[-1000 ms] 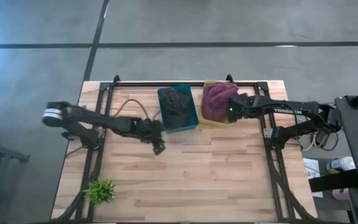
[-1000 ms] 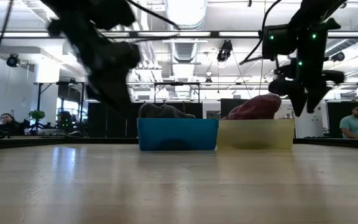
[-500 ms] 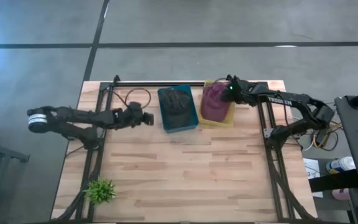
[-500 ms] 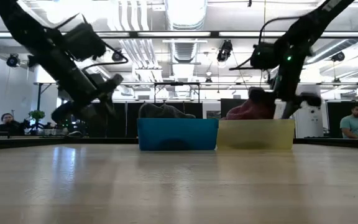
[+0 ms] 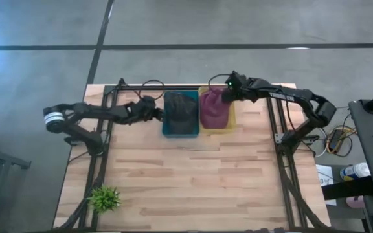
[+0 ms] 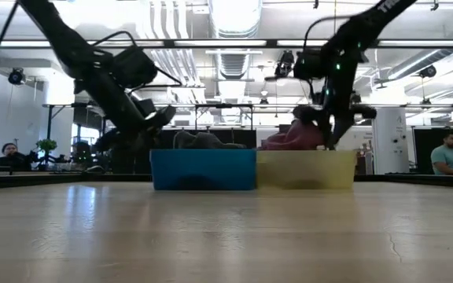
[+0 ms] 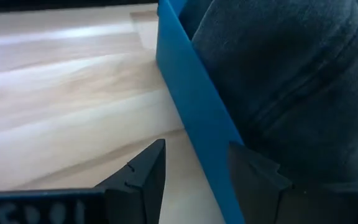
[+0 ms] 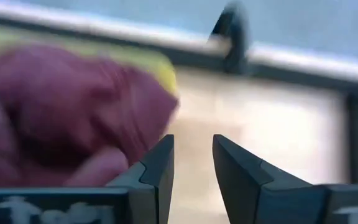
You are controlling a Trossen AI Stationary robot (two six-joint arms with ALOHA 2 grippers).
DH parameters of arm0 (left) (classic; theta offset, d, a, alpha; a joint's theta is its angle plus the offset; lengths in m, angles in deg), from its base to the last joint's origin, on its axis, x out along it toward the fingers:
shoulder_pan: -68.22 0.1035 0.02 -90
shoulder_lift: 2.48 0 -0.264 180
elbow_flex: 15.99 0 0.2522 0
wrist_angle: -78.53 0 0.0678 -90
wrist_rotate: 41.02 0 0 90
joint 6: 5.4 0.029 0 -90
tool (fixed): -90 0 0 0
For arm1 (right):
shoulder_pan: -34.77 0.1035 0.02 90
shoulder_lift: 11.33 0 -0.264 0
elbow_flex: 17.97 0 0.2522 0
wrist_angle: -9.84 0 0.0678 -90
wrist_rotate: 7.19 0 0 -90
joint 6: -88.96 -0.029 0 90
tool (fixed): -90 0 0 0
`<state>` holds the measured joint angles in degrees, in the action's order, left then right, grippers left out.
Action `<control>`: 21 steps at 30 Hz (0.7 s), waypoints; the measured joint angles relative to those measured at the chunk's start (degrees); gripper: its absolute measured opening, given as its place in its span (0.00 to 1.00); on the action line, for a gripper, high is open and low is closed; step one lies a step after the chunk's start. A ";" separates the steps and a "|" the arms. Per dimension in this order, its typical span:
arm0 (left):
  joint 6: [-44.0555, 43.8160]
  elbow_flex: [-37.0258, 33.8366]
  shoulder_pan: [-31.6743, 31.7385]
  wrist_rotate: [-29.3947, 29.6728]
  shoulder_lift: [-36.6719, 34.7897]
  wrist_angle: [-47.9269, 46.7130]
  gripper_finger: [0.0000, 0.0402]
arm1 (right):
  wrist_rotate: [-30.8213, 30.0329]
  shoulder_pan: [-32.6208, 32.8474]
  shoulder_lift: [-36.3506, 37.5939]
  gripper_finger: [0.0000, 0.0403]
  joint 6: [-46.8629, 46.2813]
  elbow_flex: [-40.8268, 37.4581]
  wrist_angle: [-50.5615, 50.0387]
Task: Pick & Place hat
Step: Adjust the bins on the table, then return to Home Position
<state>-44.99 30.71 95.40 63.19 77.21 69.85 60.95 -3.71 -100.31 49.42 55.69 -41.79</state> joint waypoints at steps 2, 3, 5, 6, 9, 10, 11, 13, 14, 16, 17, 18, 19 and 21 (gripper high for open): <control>0.88 1.55 0.02 -0.07 1.90 0.55 0.41 | -3.90 0.76 1.75 0.27 1.67 2.50 -2.65; 1.26 2.35 0.02 -0.33 2.75 0.69 0.41 | -5.39 1.18 2.82 0.27 2.48 3.71 -3.54; 3.10 4.06 0.03 -1.74 4.16 0.58 0.41 | -7.50 2.14 4.89 0.27 3.88 5.63 -4.69; 4.48 4.86 0.04 -2.67 4.50 0.11 0.41 | -8.24 2.62 6.04 0.27 4.28 6.29 -5.37; 7.24 7.37 0.01 -5.22 3.41 -2.87 0.41 | -8.73 4.47 10.57 0.28 6.58 7.38 -5.31; 8.13 8.20 -0.20 -5.90 2.27 -4.21 0.41 | -8.80 5.46 12.21 0.29 7.04 7.36 -5.50; 9.05 8.97 -0.25 -6.73 0.76 -5.87 0.41 | -8.80 6.67 14.01 0.29 7.44 7.04 -5.42; 11.41 10.31 -0.65 -9.20 -2.89 -10.02 0.41 | -7.97 9.69 17.77 0.29 8.63 5.87 -5.77; 12.57 10.86 -0.84 -10.96 -4.97 -11.97 0.41 | -7.19 11.59 19.85 0.29 9.24 5.20 -5.73; 13.91 11.68 -1.22 -15.04 -9.56 -15.54 0.41 | -4.52 16.01 24.48 0.28 10.33 3.71 -5.24; 13.64 11.96 -1.36 -17.23 -11.90 -16.41 0.41 | -2.93 18.61 26.97 0.27 10.82 2.90 -4.68; 12.96 12.02 -1.45 -18.84 -14.33 -16.54 0.41 | -1.15 21.39 29.42 0.27 11.09 2.04 -3.90; 11.98 12.02 -1.53 -20.17 -16.55 -16.65 0.41 | 0.21 24.23 31.59 0.27 11.29 1.25 -3.24; 9.45 12.00 -1.73 -21.71 -21.28 -17.11 0.41 | 1.07 29.82 35.54 0.26 11.19 0.10 -3.18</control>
<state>-35.54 42.72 93.67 41.48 55.93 52.74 62.02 26.12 -64.76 60.61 55.80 -44.97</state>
